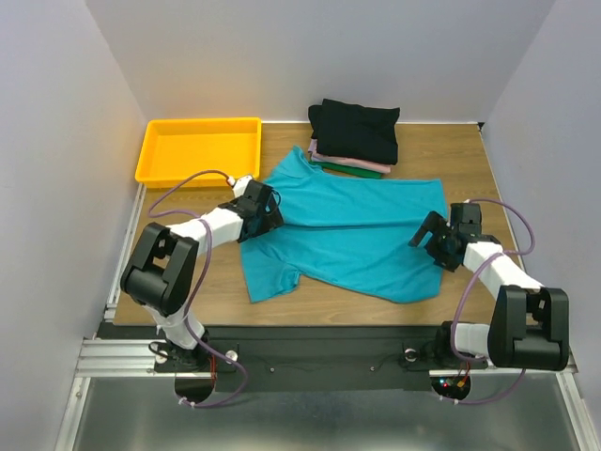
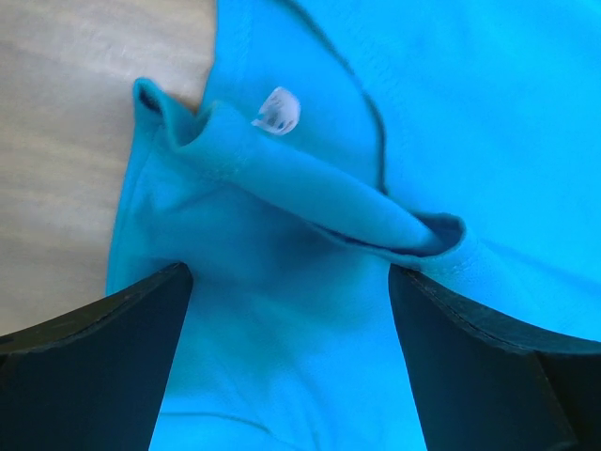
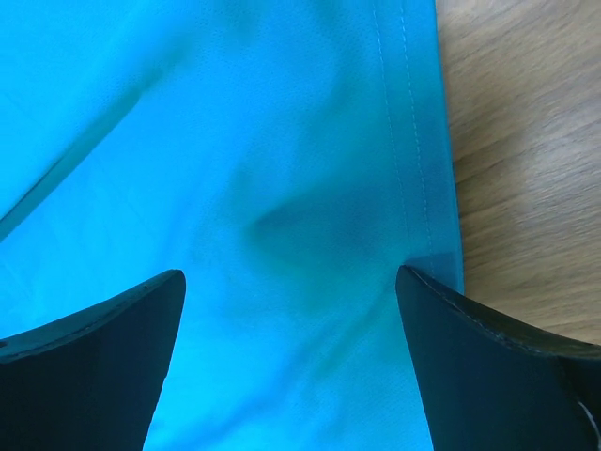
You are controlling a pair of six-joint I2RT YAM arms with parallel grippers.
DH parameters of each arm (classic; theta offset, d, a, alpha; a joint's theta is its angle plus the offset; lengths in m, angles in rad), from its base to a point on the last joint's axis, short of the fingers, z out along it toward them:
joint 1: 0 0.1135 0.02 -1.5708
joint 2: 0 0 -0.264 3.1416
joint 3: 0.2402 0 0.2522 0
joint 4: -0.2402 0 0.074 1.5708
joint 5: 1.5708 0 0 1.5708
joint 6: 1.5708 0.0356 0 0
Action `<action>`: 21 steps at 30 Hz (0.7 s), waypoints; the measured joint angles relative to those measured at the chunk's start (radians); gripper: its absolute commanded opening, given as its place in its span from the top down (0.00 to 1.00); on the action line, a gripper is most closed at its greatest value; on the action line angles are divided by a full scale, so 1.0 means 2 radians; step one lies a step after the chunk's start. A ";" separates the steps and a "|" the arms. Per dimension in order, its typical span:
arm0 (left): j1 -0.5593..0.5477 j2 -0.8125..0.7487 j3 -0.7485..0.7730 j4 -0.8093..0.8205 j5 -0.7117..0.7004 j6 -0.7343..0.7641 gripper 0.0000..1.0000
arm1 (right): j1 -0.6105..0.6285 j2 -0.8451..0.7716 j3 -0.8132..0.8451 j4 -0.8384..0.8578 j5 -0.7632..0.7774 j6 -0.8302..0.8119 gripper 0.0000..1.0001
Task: Fold and stack the t-shirts
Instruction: Flatten the tshirt out
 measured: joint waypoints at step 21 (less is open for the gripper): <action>0.000 -0.332 -0.240 -0.133 0.023 -0.114 0.02 | 0.481 0.005 0.079 0.025 0.054 0.063 0.04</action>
